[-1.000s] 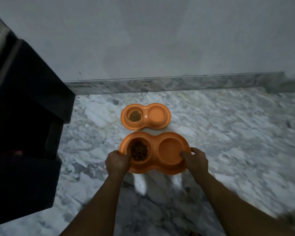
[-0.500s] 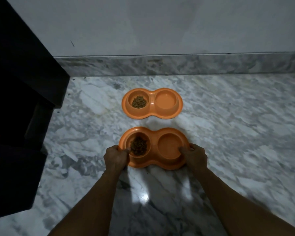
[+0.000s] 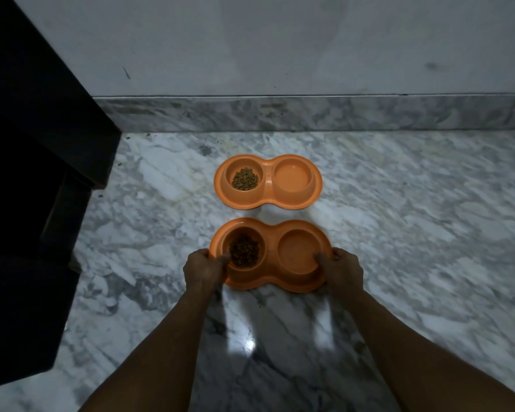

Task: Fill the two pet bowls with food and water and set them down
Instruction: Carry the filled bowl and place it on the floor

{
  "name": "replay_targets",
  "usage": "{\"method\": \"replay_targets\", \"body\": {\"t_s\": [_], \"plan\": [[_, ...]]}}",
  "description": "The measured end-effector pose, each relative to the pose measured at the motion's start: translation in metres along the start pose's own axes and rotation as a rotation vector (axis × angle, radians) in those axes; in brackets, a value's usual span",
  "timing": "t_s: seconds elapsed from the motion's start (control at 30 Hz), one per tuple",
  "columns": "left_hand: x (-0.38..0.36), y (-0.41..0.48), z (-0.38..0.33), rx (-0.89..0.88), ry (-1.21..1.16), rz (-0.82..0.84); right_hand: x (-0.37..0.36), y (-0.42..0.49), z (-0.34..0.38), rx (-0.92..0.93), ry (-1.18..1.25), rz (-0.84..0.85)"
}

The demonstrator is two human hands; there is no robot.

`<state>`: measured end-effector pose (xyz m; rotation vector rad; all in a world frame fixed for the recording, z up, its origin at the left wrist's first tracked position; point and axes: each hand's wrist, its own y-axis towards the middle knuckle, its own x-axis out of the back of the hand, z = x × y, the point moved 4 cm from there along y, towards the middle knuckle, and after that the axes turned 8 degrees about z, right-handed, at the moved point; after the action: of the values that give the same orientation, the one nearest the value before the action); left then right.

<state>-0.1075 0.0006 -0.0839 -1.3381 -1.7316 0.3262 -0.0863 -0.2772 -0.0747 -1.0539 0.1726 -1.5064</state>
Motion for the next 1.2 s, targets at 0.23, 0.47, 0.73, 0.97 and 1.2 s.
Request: {"method": "replay_targets", "body": {"t_s": [0.23, 0.47, 0.73, 0.97, 1.2], "plan": [[0.007, -0.012, -0.008, 0.005, 0.065, 0.008, 0.0, 0.001, 0.004, -0.033, -0.109, 0.016], [0.064, -0.109, -0.078, -0.049, 0.2, 0.003, 0.046, -0.086, 0.071, 0.047, -0.318, 0.031], [0.211, -0.314, -0.258, -0.156, 0.198, -0.063, 0.181, -0.29, 0.279, 0.252, -0.361, 0.07], [0.34, -0.481, -0.409, -0.306, 0.189, -0.176, 0.287, -0.456, 0.446, 0.47, -0.357, 0.03], [0.414, -0.587, -0.485, -0.394, 0.111, -0.364, 0.339, -0.551, 0.55, 0.726, -0.4, 0.087]]}}
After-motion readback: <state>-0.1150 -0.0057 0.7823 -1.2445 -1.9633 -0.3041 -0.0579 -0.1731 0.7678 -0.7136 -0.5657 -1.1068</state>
